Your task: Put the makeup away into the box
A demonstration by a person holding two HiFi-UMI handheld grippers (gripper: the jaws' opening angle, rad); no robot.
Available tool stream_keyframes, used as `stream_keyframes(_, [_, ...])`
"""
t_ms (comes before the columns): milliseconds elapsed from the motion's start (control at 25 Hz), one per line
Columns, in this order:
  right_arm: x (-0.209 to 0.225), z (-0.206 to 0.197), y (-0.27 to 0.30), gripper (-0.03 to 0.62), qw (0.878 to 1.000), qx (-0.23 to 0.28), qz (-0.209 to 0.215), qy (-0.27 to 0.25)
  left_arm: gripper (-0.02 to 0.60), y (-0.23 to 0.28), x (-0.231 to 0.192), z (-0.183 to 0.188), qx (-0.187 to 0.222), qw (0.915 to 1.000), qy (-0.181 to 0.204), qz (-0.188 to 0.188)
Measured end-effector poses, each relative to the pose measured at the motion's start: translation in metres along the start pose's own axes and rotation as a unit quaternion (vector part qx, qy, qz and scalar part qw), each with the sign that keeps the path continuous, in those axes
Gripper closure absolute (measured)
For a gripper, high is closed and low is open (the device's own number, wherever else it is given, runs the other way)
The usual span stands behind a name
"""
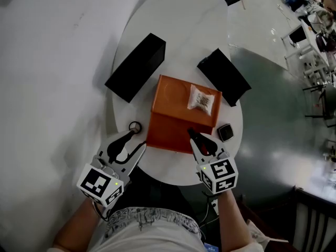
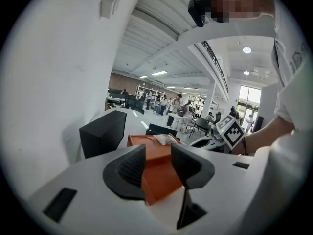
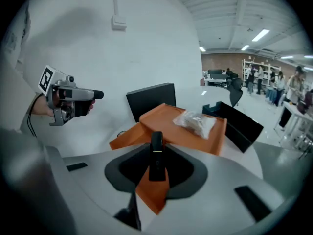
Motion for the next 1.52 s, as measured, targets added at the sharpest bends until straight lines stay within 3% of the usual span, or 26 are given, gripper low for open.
stream_keyframes(240, [-0.033,0.015,0.047,0.491,0.998,-0.023,0.045,-0.034,0.400,-0.025,-0.019,-0.010,0.005,0.9993,-0.016,0.034])
stream_keyframes(560, [-0.060,0.020,0.092,0.491,0.992,-0.069,0.075,-0.070,0.400,-0.044,-0.036,-0.022,0.009,0.9971,-0.041,0.063])
stream_keyframes(920, [-0.070,0.009,0.122,0.491,0.985,-0.118,0.086,-0.094,0.400,-0.048,-0.047,-0.028,0.011,0.9955,-0.057,0.075])
stream_keyframes(1400, [-0.075,0.000,0.132,0.487,0.979,-0.142,0.088,-0.115,0.400,-0.048,-0.047,-0.041,-0.003,0.9953,-0.056,0.079])
stream_keyframes(1520, [-0.074,0.002,0.130,0.453,0.982,-0.132,0.089,-0.102,0.400,-0.045,-0.047,-0.043,-0.008,0.9955,-0.055,0.077])
Point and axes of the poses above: the fingertips, and each gripper's own axes: y forward along the fingers, x to its right, z out of its top, the point moved 6 cm from there along -y, backward along the fingers, and after that the axes turned 6 degrees about -z, right-handed, at the moved point
